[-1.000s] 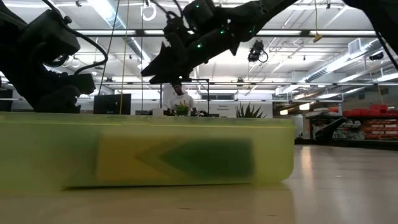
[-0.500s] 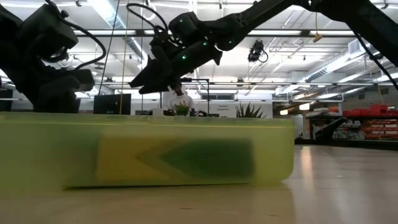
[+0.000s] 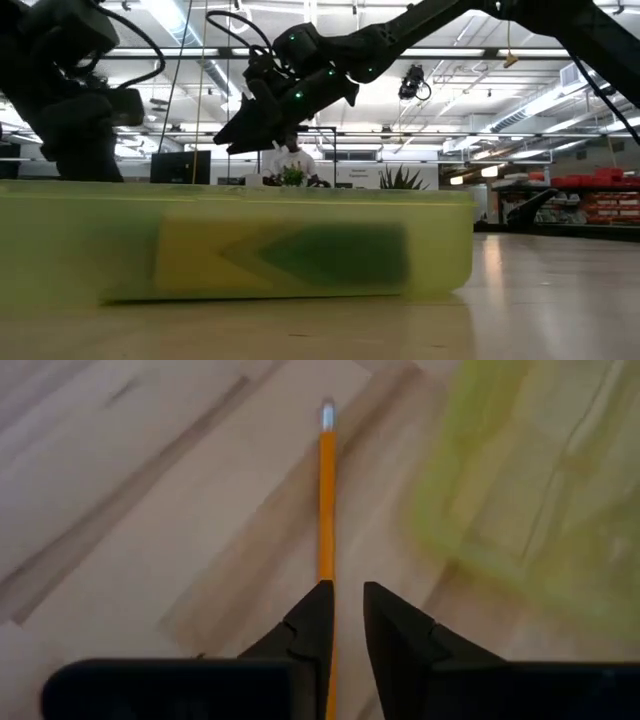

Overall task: Pack school essentials
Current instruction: Put the orange pencil into the yellow supply box

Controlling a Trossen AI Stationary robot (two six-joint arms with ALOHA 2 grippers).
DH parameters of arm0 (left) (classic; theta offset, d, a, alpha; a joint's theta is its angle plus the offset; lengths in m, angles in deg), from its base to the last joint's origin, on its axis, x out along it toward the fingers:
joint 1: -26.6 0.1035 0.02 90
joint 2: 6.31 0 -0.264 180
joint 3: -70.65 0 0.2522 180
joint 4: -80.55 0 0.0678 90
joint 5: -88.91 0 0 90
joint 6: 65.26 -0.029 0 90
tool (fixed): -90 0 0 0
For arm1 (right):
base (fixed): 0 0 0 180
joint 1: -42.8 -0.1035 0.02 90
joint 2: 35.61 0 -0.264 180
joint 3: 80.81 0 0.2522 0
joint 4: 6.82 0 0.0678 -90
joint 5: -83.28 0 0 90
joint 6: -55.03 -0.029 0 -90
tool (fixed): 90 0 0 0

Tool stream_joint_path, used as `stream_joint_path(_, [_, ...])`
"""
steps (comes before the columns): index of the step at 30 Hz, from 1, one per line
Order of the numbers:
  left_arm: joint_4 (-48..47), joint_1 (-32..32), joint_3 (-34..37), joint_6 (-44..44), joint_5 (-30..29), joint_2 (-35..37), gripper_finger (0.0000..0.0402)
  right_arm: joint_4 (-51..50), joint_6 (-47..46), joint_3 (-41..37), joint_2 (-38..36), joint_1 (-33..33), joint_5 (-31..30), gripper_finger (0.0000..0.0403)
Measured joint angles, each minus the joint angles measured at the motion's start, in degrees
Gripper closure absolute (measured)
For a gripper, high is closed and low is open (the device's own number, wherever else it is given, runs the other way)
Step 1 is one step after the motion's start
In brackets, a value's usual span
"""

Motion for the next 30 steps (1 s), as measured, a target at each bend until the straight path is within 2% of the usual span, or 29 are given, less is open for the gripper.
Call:
stream_joint_path(8, [-11.74, -0.47, -3.38, 4.37, 9.57, 1.86, 0.0364, -0.02, 0.06, 0.00, 0.00, 0.00, 0.00, 0.0044])
stream_joint_path(13, [-18.07, 1.18, -7.13, 4.25, 12.94, 0.78, 0.0381, 0.24, 0.20, 0.00, 0.00, 0.00, -0.01, 0.0044])
stream_joint_path(21, [-19.64, 4.49, -8.50, 2.79, 22.17, -7.29, 0.0379, 0.55, 0.20, 0.00, -0.02, 0.00, -0.02, 0.0044])
stream_joint_path(30, [-19.34, 4.97, -9.93, -1.61, 22.92, -16.85, 0.0350, 0.68, 0.15, 0.00, -0.04, 0.00, -0.02, 0.0044])
